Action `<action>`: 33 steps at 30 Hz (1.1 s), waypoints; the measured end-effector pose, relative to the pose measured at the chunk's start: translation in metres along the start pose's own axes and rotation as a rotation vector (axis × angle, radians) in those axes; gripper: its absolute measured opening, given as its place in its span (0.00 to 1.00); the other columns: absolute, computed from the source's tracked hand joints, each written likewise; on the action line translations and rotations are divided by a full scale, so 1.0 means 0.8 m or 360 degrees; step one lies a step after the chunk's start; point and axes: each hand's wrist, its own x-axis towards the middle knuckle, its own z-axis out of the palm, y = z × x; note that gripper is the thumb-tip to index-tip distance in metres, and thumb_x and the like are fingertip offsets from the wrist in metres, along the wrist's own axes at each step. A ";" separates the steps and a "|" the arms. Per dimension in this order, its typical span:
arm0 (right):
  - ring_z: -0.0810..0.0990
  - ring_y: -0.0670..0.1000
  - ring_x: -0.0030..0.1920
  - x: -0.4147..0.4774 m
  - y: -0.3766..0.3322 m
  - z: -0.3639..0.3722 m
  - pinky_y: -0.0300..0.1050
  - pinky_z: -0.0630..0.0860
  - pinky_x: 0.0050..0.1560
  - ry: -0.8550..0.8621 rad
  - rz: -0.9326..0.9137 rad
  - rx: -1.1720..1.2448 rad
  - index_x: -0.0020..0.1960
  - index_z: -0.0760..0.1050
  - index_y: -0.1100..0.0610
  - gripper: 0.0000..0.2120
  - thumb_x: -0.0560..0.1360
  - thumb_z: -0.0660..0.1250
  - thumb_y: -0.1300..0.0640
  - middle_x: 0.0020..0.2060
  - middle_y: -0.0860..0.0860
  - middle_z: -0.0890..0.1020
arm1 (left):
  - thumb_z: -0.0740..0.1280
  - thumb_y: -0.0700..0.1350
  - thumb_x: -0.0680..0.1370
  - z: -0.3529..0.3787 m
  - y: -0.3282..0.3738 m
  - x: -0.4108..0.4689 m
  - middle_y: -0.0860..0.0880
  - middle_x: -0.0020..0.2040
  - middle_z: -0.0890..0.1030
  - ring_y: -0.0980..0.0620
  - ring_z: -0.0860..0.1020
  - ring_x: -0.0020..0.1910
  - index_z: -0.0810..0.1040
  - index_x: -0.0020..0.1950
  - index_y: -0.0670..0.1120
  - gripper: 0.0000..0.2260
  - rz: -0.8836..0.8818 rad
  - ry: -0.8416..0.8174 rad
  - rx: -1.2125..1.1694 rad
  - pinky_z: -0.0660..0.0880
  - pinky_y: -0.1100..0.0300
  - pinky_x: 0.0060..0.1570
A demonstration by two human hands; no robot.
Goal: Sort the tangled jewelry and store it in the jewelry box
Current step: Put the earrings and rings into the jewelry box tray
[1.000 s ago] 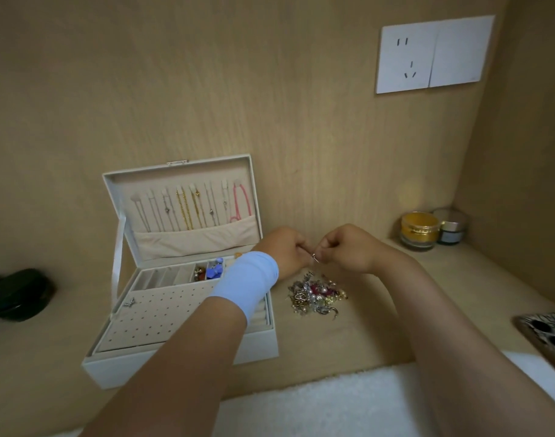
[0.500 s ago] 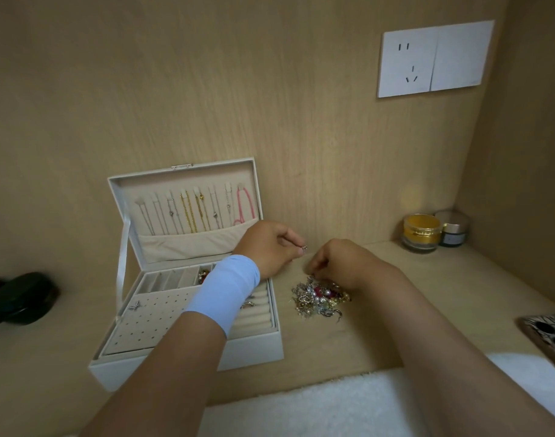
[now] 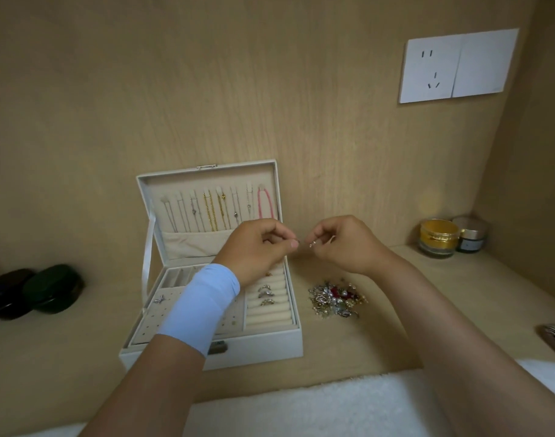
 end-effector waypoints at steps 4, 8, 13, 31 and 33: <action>0.77 0.34 0.34 -0.004 -0.020 0.008 0.26 0.71 0.39 -0.0105 0.0051 0.0038 0.48 0.85 0.53 0.07 0.75 0.71 0.63 0.37 0.43 0.82 | 0.75 0.44 0.73 -0.047 -0.010 -0.037 0.51 0.40 0.84 0.56 0.81 0.39 0.83 0.43 0.52 0.04 -0.0047 0.0095 0.0175 0.79 0.59 0.47; 0.77 0.34 0.32 -0.014 -0.058 0.018 0.26 0.71 0.38 -0.0159 0.0027 0.0223 0.48 0.86 0.52 0.07 0.75 0.73 0.62 0.34 0.42 0.81 | 0.75 0.45 0.73 -0.087 -0.034 -0.082 0.57 0.39 0.83 0.64 0.75 0.35 0.83 0.44 0.55 0.05 -0.0134 0.0109 0.0295 0.72 0.66 0.44; 0.78 0.38 0.32 -0.034 -0.116 0.067 0.31 0.74 0.35 -0.0435 -0.0168 0.0211 0.51 0.86 0.52 0.07 0.77 0.72 0.61 0.39 0.44 0.84 | 0.75 0.44 0.73 -0.109 -0.055 -0.117 0.64 0.40 0.82 0.66 0.78 0.39 0.85 0.42 0.57 0.06 -0.0140 -0.0019 0.0439 0.70 0.76 0.41; 0.82 0.38 0.37 -0.009 -0.185 0.161 0.32 0.76 0.43 -0.0353 -0.0310 0.0201 0.42 0.87 0.52 0.05 0.67 0.81 0.57 0.36 0.45 0.86 | 0.76 0.40 0.73 -0.154 -0.085 -0.129 0.50 0.41 0.86 0.58 0.82 0.41 0.84 0.49 0.48 0.07 -0.0216 0.0413 -0.0249 0.79 0.61 0.48; 0.83 0.39 0.38 -0.009 -0.185 0.164 0.31 0.77 0.43 -0.0374 -0.0289 0.0306 0.43 0.87 0.53 0.05 0.68 0.80 0.57 0.37 0.45 0.87 | 0.77 0.41 0.72 -0.158 -0.087 -0.129 0.51 0.40 0.86 0.57 0.83 0.41 0.84 0.49 0.47 0.07 -0.0232 0.0450 -0.0304 0.81 0.61 0.47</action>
